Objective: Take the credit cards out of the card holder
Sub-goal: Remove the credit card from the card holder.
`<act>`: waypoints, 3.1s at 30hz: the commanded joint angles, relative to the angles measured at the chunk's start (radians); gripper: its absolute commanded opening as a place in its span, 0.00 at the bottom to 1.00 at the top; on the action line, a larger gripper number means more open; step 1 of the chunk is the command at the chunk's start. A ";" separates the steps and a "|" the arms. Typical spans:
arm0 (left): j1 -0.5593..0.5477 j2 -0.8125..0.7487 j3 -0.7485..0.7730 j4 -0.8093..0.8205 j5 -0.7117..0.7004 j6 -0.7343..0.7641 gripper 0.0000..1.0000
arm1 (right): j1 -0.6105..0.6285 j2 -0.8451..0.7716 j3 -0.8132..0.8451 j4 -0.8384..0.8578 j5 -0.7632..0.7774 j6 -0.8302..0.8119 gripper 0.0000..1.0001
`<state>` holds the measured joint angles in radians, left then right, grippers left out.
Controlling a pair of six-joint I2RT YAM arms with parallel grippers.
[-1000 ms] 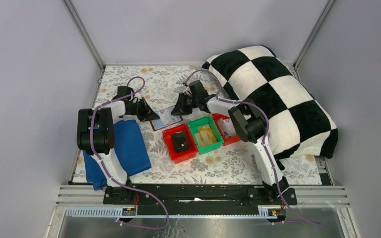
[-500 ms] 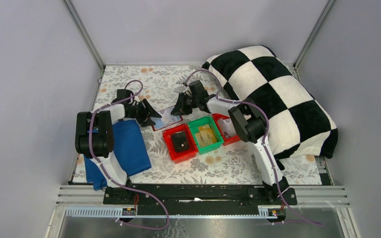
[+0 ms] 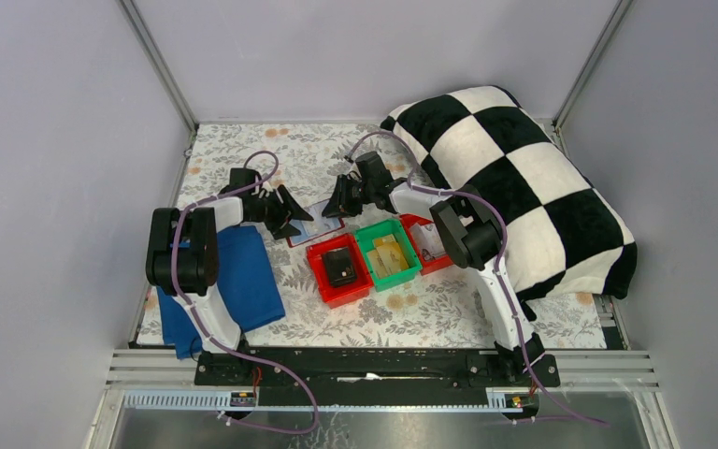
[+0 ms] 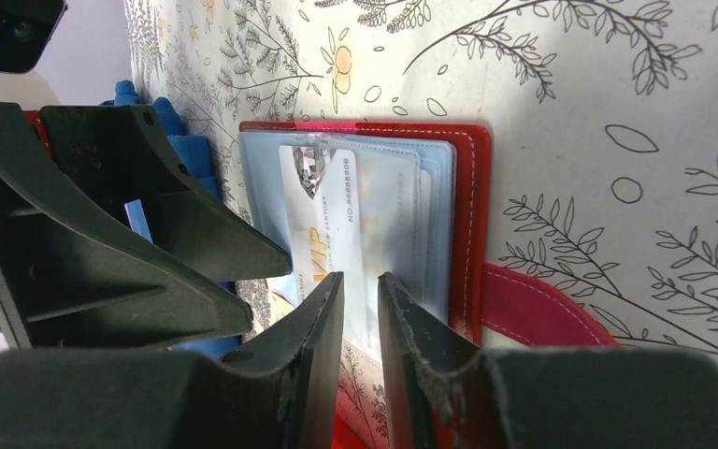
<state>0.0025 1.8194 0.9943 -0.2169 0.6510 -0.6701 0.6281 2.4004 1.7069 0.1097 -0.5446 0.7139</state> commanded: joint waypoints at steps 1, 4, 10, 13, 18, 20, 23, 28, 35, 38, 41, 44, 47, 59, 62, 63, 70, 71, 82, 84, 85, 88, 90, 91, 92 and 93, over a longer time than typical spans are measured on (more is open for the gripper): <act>0.002 0.014 0.026 0.000 -0.061 0.005 0.65 | 0.001 -0.026 -0.001 -0.061 0.015 -0.036 0.28; 0.002 0.013 -0.003 0.046 -0.056 -0.020 0.66 | 0.002 -0.027 0.000 -0.059 0.017 -0.033 0.28; 0.002 0.047 -0.066 0.171 -0.032 -0.074 0.58 | 0.002 -0.027 -0.001 -0.051 0.015 -0.024 0.28; 0.002 0.052 -0.095 0.213 -0.029 -0.099 0.54 | 0.001 -0.029 -0.003 -0.054 0.016 -0.027 0.28; 0.002 0.059 -0.091 0.239 -0.025 -0.114 0.46 | 0.001 -0.025 0.000 -0.053 0.016 -0.026 0.28; 0.001 0.058 -0.086 0.244 -0.023 -0.119 0.38 | 0.001 -0.024 0.002 -0.054 0.016 -0.024 0.28; 0.002 0.059 -0.071 0.244 -0.019 -0.121 0.27 | 0.001 -0.022 0.003 -0.056 0.016 -0.024 0.28; 0.002 0.052 -0.047 0.239 0.009 -0.120 0.00 | -0.001 -0.026 -0.006 -0.054 0.015 -0.024 0.28; 0.024 -0.019 0.009 0.100 -0.003 -0.043 0.00 | -0.009 -0.041 -0.027 -0.047 0.014 -0.028 0.28; 0.043 -0.034 0.029 0.046 0.000 -0.012 0.00 | -0.011 -0.044 -0.034 -0.039 0.011 -0.025 0.28; 0.060 -0.043 0.030 0.006 -0.004 0.012 0.00 | -0.011 -0.043 -0.041 -0.024 0.002 -0.016 0.28; 0.075 -0.062 0.014 -0.017 -0.009 0.029 0.00 | -0.011 -0.045 -0.043 -0.018 -0.004 -0.013 0.28; 0.082 -0.079 -0.004 -0.021 -0.011 0.038 0.00 | -0.013 -0.047 -0.044 -0.014 -0.005 -0.012 0.28; 0.085 -0.087 0.006 -0.032 0.002 0.053 0.00 | -0.012 -0.083 -0.051 0.065 -0.041 0.022 0.30; 0.085 -0.083 0.002 -0.029 0.006 0.053 0.00 | -0.007 -0.086 -0.035 0.077 -0.049 0.034 0.30; 0.085 -0.082 -0.001 -0.024 0.011 0.052 0.00 | -0.004 -0.087 -0.030 0.085 -0.055 0.037 0.30; 0.085 -0.059 -0.005 -0.020 0.031 0.066 0.00 | 0.036 -0.032 0.068 0.028 -0.067 0.026 0.33; 0.085 -0.058 -0.004 -0.018 0.035 0.066 0.00 | 0.041 -0.020 0.084 0.016 -0.066 0.024 0.33; 0.085 -0.046 0.003 -0.019 0.059 0.076 0.00 | 0.075 0.080 0.149 -0.071 -0.026 0.009 0.34; 0.085 -0.049 0.004 -0.020 0.060 0.077 0.00 | 0.074 0.089 0.151 -0.076 -0.021 0.007 0.33; 0.085 -0.050 0.004 -0.019 0.061 0.077 0.00 | 0.074 0.093 0.151 -0.077 -0.024 0.006 0.33; 0.086 -0.047 0.006 -0.019 0.061 0.075 0.00 | 0.076 0.097 0.148 -0.079 -0.025 0.004 0.31; 0.085 -0.042 0.009 -0.020 0.063 0.073 0.03 | 0.076 0.097 0.145 -0.081 -0.025 0.002 0.31; 0.085 -0.037 0.010 -0.019 0.065 0.070 0.05 | 0.076 0.096 0.144 -0.080 -0.026 0.002 0.31; 0.084 -0.031 0.013 -0.018 0.070 0.069 0.09 | 0.076 0.095 0.143 -0.079 -0.024 0.001 0.31; 0.084 -0.024 0.017 -0.017 0.072 0.068 0.11 | 0.076 0.095 0.143 -0.079 -0.023 0.002 0.31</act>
<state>0.0830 1.7706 0.9882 -0.2493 0.6891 -0.6106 0.6998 2.4828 1.8324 0.0677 -0.5907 0.7383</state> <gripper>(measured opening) 0.074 0.307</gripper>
